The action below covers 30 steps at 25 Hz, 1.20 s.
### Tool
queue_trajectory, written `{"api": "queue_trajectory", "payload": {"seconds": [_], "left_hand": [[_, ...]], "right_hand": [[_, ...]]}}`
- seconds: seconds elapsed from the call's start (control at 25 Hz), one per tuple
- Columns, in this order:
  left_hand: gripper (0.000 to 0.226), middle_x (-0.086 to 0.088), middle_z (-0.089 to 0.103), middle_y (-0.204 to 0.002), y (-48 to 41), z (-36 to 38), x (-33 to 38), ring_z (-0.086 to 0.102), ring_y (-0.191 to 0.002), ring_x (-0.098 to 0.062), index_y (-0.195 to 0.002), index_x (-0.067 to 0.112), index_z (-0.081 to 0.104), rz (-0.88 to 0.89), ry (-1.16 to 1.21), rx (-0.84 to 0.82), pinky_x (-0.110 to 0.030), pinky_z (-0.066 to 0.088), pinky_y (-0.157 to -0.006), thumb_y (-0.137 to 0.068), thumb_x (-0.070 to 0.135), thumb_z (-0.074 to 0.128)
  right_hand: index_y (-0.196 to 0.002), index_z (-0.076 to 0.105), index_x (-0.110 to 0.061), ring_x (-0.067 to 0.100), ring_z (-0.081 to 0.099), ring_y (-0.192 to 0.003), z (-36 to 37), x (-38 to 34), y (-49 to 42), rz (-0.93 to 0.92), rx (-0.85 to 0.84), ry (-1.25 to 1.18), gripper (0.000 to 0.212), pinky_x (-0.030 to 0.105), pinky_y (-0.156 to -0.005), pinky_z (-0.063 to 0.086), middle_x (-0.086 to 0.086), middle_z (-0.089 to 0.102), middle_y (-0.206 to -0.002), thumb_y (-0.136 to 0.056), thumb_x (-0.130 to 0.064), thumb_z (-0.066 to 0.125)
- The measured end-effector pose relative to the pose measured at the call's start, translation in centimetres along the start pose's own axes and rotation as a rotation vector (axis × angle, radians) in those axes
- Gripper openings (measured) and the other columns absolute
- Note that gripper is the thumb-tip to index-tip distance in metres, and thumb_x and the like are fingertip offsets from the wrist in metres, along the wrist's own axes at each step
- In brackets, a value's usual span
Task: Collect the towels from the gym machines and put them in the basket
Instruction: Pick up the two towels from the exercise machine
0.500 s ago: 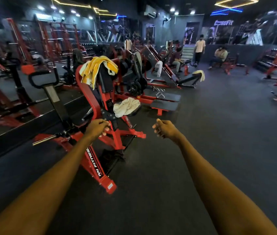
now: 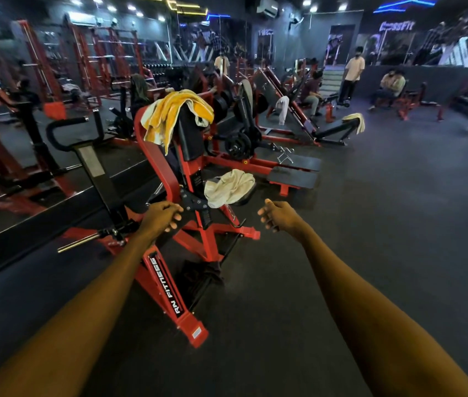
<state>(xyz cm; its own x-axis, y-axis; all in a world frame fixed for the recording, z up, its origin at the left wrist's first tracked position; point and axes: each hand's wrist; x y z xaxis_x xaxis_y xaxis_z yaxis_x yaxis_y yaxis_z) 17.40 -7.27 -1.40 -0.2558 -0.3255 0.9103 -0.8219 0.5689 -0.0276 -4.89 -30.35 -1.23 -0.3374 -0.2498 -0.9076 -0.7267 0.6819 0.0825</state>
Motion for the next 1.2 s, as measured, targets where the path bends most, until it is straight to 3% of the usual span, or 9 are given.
{"api": "queue_trajectory", "payload": {"seconds": [0.32,0.64,0.72,0.8,0.92,1.0,1.08,1.12,1.2], "left_hand": [[0.022,0.0,0.063,-0.066,-16.3,2.9,-0.5,0.052,-0.048,-0.012,-0.08,0.017,0.068,-0.024,-0.017,0.014,-0.022,0.036,-0.045,-0.094,0.015,0.051],[0.021,-0.001,0.062,-0.066,-30.5,6.0,0.0,0.052,-0.05,-0.014,-0.082,0.015,0.067,-0.042,0.038,0.03,-0.022,0.035,-0.045,-0.094,0.016,0.05],[0.021,-0.001,0.061,-0.066,-34.3,6.5,-0.3,0.051,-0.048,-0.012,-0.082,0.015,0.067,-0.058,0.043,0.031,-0.021,0.034,-0.044,-0.095,0.015,0.05],[0.022,-0.002,0.06,-0.067,-38.7,6.8,-0.8,0.05,-0.045,-0.01,-0.082,0.015,0.066,-0.063,0.061,0.027,-0.02,0.033,-0.042,-0.095,0.014,0.049],[0.021,-0.003,0.06,-0.069,-45.7,7.0,-1.3,0.048,-0.046,-0.011,-0.082,0.014,0.066,-0.069,0.103,0.009,-0.017,0.031,-0.039,-0.096,0.015,0.05],[0.02,-0.003,0.06,-0.068,-49.8,7.0,-1.4,0.049,-0.044,-0.009,-0.084,0.014,0.066,-0.066,0.104,0.007,-0.015,0.032,-0.038,-0.096,0.014,0.05],[0.019,-0.001,0.06,-0.068,-52.7,7.1,-1.4,0.05,-0.043,-0.006,-0.085,0.014,0.066,-0.049,0.072,-0.009,-0.014,0.033,-0.038,-0.096,0.015,0.05],[0.019,-0.001,0.06,-0.068,-54.2,7.2,-1.5,0.05,-0.045,-0.008,-0.084,0.015,0.066,-0.053,0.066,-0.021,-0.014,0.033,-0.039,-0.096,0.016,0.051],[0.02,-0.001,0.06,-0.068,-56.9,7.6,-1.8,0.05,-0.049,-0.011,-0.083,0.017,0.066,-0.07,0.078,-0.052,-0.016,0.033,-0.041,-0.096,0.017,0.051]], "right_hand": [[-0.088,0.062,-0.009,0.015,0.053,-0.053,-0.4,0.1,-18.7,-0.002,-0.05,-0.018,0.044,0.022,-0.041,0.037,0.003,0.059,-0.068,-0.107,-0.036,0.033],[-0.096,0.061,-0.003,0.018,0.056,-0.055,1.9,-0.2,-35.7,0.042,-0.092,0.042,0.039,0.021,-0.037,0.043,0.006,0.061,-0.072,-0.107,-0.028,0.033],[-0.091,0.06,-0.004,0.022,0.058,-0.059,3.3,0.0,-39.7,0.039,-0.095,0.011,0.037,0.027,-0.047,0.054,0.007,0.061,-0.072,-0.107,-0.027,0.035],[-0.087,0.06,-0.009,0.027,0.061,-0.069,4.5,0.3,-44.0,0.049,-0.088,0.032,0.036,0.042,-0.064,0.057,0.007,0.063,-0.075,-0.106,-0.03,0.037],[-0.089,0.06,-0.014,0.024,0.061,-0.07,6.0,0.6,-51.2,0.109,-0.089,0.144,0.034,0.036,-0.06,0.051,0.005,0.065,-0.081,-0.104,-0.036,0.038],[-0.094,0.057,-0.015,0.022,0.058,-0.075,6.8,0.4,-55.4,0.157,-0.116,0.245,0.029,0.038,-0.067,0.051,0.006,0.062,-0.088,-0.102,-0.039,0.041],[-0.108,0.059,-0.01,0.027,0.062,-0.093,7.8,0.4,-58.6,0.151,-0.111,0.39,0.035,0.036,-0.074,0.051,0.012,0.064,-0.107,-0.101,-0.04,0.044],[-0.124,0.057,-0.004,0.033,0.061,-0.111,8.5,0.8,-60.5,0.154,-0.103,0.465,0.048,0.038,-0.084,0.049,0.017,0.061,-0.125,-0.1,-0.044,0.046],[-0.151,0.032,0.0,0.039,0.037,-0.142,9.8,1.9,-62.7,0.19,-0.134,0.561,0.08,0.042,-0.11,0.035,0.023,0.036,-0.155,-0.095,-0.055,0.052]]}}
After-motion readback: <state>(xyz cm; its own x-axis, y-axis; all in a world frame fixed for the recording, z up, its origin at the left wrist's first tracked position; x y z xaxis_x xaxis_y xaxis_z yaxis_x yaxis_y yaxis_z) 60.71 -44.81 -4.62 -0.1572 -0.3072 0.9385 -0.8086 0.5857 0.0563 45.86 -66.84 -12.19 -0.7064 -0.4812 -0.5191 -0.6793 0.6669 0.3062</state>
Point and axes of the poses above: each hand's wrist, its own y-axis away from the middle knuckle, its own z-axis out of the palm, x = y × z
